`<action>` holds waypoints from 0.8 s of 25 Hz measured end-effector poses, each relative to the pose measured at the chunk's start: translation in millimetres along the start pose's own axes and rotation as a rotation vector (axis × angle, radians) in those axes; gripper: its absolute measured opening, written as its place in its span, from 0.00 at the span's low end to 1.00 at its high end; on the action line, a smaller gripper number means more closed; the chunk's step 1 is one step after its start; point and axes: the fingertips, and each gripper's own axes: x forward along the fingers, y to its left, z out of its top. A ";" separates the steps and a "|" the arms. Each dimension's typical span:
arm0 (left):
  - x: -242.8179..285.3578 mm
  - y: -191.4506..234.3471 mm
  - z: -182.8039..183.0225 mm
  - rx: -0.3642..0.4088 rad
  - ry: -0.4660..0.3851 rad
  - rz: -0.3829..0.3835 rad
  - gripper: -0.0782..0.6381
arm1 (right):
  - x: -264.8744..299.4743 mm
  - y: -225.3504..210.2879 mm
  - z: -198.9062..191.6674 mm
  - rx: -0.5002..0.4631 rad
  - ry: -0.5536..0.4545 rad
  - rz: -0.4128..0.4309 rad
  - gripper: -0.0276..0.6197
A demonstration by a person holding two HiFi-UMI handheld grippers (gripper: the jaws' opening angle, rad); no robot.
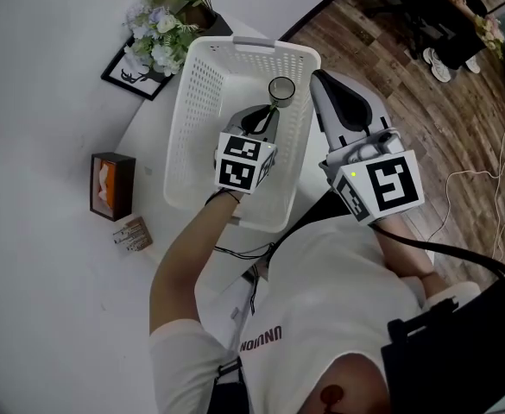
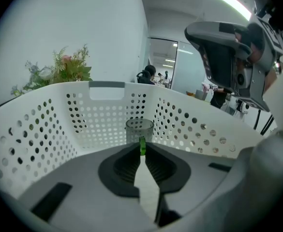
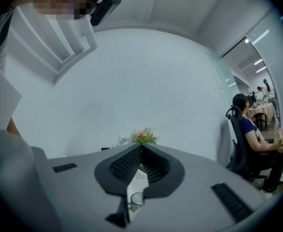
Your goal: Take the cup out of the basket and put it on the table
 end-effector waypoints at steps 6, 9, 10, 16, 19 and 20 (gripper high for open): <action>-8.8 -1.6 6.5 -0.022 -0.043 0.005 0.17 | 1.2 2.5 -1.9 -0.001 0.002 0.005 0.07; -14.2 -3.1 12.8 -0.020 -0.072 0.006 0.17 | 1.5 4.9 -2.8 -0.004 0.001 0.008 0.07; -15.9 -3.3 15.9 -0.021 -0.083 0.007 0.17 | 1.9 5.2 -2.9 -0.005 0.002 0.010 0.07; -24.9 -7.0 33.5 -0.002 -0.143 0.009 0.17 | 3.6 7.7 -3.3 -0.008 0.006 0.017 0.07; -28.1 -8.8 39.4 0.003 -0.164 0.010 0.17 | 4.7 9.1 -4.1 -0.011 0.013 0.021 0.07; -29.1 -9.2 40.9 0.005 -0.169 0.011 0.17 | 5.3 9.7 -4.4 -0.014 0.015 0.023 0.07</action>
